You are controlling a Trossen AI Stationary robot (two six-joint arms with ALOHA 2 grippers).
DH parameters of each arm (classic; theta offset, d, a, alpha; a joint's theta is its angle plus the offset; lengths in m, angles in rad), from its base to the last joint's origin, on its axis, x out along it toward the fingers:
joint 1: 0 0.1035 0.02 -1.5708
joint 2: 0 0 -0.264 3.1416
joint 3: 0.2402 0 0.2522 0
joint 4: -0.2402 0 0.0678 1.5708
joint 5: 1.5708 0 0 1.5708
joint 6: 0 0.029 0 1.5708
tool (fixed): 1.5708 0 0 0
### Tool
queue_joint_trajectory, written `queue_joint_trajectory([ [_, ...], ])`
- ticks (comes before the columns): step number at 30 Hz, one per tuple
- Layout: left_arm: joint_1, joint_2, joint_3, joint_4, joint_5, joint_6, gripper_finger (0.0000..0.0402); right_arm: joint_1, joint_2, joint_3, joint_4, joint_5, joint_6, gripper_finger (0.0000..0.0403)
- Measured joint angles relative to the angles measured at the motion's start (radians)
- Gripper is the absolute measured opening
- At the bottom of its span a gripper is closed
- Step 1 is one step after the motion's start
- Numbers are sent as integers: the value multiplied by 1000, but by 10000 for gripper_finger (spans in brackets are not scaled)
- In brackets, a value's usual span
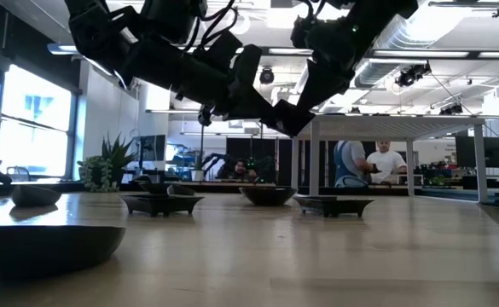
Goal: Pick & Place Mini shaped plates
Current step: Put the black square plate on the shelf
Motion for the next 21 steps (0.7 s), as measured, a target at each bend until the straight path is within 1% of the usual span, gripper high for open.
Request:
queue_joint_trajectory([
  [2,0,-10,0,-10,10,10,25,0,0,0,0,7,-3,1],
  [4,0,-35,0,-40,45,21,42,0,0,0,1,10,-4,1],
  [9,-1,-142,0,-213,102,25,89,-2,0,0,6,20,-5,1],
  [12,0,-189,0,-281,128,40,105,-3,0,0,8,22,0,1],
  [16,0,-228,-19,-321,165,96,101,-2,0,0,9,25,11,0],
  [18,0,-236,-41,-316,166,124,86,-2,0,0,10,24,26,0],
  [20,0,-251,-73,-306,166,153,63,-2,0,0,9,24,37,0],
  [21,1,-260,-88,-275,166,164,48,-2,0,-3,12,20,43,0],
])
